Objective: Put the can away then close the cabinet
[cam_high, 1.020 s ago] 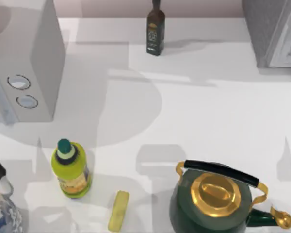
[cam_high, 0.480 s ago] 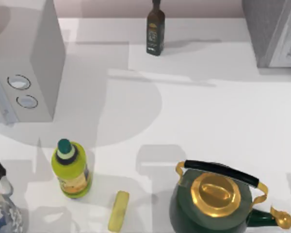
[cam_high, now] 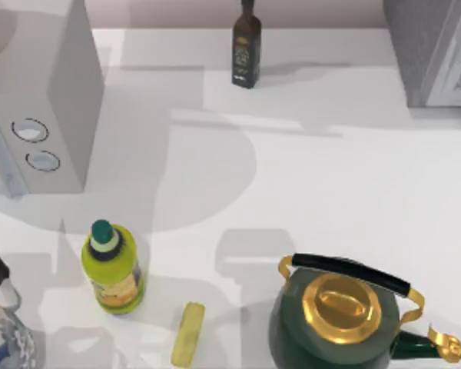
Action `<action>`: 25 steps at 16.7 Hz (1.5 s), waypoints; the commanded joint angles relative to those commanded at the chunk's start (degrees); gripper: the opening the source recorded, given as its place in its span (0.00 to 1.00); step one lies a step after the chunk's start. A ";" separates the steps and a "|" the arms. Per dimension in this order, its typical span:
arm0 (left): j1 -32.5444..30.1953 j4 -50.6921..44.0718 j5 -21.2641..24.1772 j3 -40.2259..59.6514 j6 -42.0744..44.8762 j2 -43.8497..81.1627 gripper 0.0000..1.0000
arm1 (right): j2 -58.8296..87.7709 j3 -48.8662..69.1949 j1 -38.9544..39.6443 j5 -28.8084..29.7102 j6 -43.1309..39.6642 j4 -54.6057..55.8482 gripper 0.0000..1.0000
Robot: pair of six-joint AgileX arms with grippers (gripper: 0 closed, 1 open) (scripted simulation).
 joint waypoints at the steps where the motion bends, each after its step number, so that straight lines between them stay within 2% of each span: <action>1: 0.00 0.00 0.00 0.00 0.00 0.00 1.00 | 1.61 0.26 -1.25 -1.23 0.27 1.27 1.00; 9: 0.00 0.00 0.00 0.00 0.00 0.00 1.00 | 3.01 0.92 -2.35 -2.30 0.53 1.96 1.00; 13: 0.00 0.00 0.00 0.00 0.00 0.00 1.00 | 2.28 9.19 -3.35 -2.72 0.29 -5.85 1.00; 17: 0.00 0.00 0.00 0.00 0.00 0.00 1.00 | 0.62 24.67 -4.47 -3.35 0.08 -23.17 1.00; 25: 0.00 0.00 0.00 0.00 0.00 0.00 1.00 | -5.07 61.75 -4.51 -4.03 0.16 -68.58 1.00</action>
